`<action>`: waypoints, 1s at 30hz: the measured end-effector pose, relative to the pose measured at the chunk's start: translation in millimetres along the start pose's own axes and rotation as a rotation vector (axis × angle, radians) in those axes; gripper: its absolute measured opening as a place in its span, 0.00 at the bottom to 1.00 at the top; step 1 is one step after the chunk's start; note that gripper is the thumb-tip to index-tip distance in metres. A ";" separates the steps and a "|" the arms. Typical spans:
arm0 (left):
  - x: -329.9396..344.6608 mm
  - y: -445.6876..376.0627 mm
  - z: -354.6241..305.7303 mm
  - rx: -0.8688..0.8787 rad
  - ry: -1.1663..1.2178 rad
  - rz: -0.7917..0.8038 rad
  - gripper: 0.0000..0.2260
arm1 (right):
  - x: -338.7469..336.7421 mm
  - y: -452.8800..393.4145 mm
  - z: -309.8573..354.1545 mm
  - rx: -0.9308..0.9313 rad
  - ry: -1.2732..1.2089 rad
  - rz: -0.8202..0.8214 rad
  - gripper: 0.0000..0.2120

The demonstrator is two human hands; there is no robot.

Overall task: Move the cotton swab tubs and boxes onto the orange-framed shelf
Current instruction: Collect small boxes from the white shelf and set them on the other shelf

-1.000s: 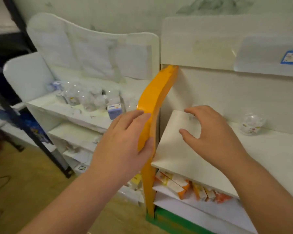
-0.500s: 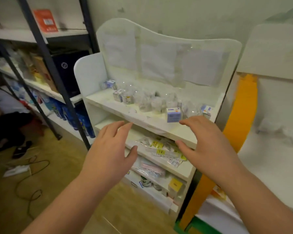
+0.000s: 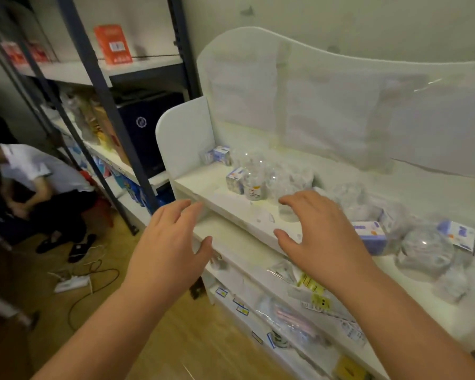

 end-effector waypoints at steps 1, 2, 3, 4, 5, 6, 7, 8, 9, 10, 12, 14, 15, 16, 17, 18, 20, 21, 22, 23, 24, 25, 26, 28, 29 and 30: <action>1.0 -11.0 7.1 -0.001 -0.003 0.001 0.29 | 3.8 -14.9 2.6 -0.009 -0.002 0.006 0.22; 3.2 -21.5 13.8 -0.001 0.001 0.006 0.29 | 8.4 -28.2 4.3 -0.013 -0.013 0.017 0.23; 6.1 -32.2 20.9 -0.002 0.010 0.009 0.29 | 13.4 -40.4 5.4 -0.013 -0.029 0.032 0.23; 9.8 -43.7 28.2 -0.005 0.022 0.011 0.29 | 18.6 -52.0 6.4 -0.013 -0.042 0.044 0.23; 14.6 -55.8 34.8 -0.004 0.033 0.018 0.29 | 24.1 -62.8 6.8 -0.012 -0.049 0.053 0.24; 20.5 -69.2 40.6 0.004 0.043 0.029 0.29 | 30.1 -74.1 6.1 -0.010 -0.055 0.060 0.23; 26.6 -83.8 46.0 0.013 0.051 0.037 0.29 | 35.6 -85.5 5.4 -0.006 -0.057 0.064 0.23; 32.5 -99.6 52.3 0.023 0.060 0.043 0.29 | 41.2 -98.6 4.4 0.000 -0.055 0.065 0.23; 38.0 -116.2 58.3 0.033 0.070 0.048 0.29 | 46.8 -111.8 2.9 0.007 -0.045 0.062 0.23; 44.0 -132.6 63.7 0.047 0.082 0.055 0.29 | 52.4 -124.6 1.4 0.018 -0.037 0.057 0.22; 56.1 -164.8 74.5 0.076 0.122 0.076 0.28 | 63.2 -150.0 -0.4 0.049 -0.022 0.058 0.21; 67.5 -199.1 85.4 0.110 0.150 0.101 0.28 | 72.1 -177.6 -1.7 0.091 -0.005 0.053 0.19; 73.3 -217.0 90.8 0.133 0.148 0.111 0.27 | 75.6 -191.5 -3.5 0.116 -0.010 0.042 0.19; 79.6 -235.1 96.7 0.154 0.142 0.119 0.27 | 79.3 -205.6 -5.4 0.139 -0.019 0.030 0.20; 86.1 -254.0 102.8 0.175 0.135 0.122 0.27 | 83.4 -219.8 -6.3 0.157 -0.024 0.021 0.20; 92.5 -272.2 109.0 0.195 0.127 0.121 0.26 | 88.3 -233.7 -7.4 0.168 -0.027 0.018 0.21; 105.2 -305.8 118.8 0.219 0.121 0.125 0.26 | 98.9 -257.8 -8.6 0.188 -0.025 0.028 0.22; 112.8 -321.3 123.0 0.222 0.119 0.134 0.26 | 104.1 -268.2 -9.3 0.202 -0.021 0.035 0.22; 121.5 -335.9 126.9 0.222 0.119 0.150 0.26 | 108.9 -277.0 -9.9 0.218 -0.020 0.040 0.22; 130.7 -349.7 129.8 0.223 0.120 0.169 0.26 | 113.3 -284.3 -10.3 0.232 -0.024 0.045 0.23; 139.4 -362.2 131.7 0.228 0.117 0.188 0.26 | 118.0 -290.6 -10.5 0.243 -0.028 0.050 0.23; 147.6 -374.1 132.7 0.236 0.109 0.202 0.27 | 122.1 -296.3 -10.3 0.251 -0.026 0.054 0.22; 154.6 -385.1 133.6 0.243 0.099 0.209 0.27 | 126.1 -301.3 -10.9 0.260 -0.022 0.060 0.22; 166.8 -404.3 134.4 0.248 0.084 0.220 0.29 | 131.4 -309.3 -13.8 0.279 -0.023 0.065 0.22; 172.7 -412.3 134.5 0.248 0.076 0.229 0.31 | 132.9 -312.5 -15.3 0.289 -0.030 0.061 0.22; 180.0 -419.1 134.9 0.246 0.064 0.243 0.34 | 133.9 -314.8 -16.1 0.299 -0.034 0.057 0.22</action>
Point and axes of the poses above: each hand's wrist, its own y-axis away from the middle knuckle, its own x-axis out of the palm, z = x × y, the point moved 10 cm from there along -y, towards the middle knuckle, and after that the axes turned 13 degrees about z, right-handed, at the moved point
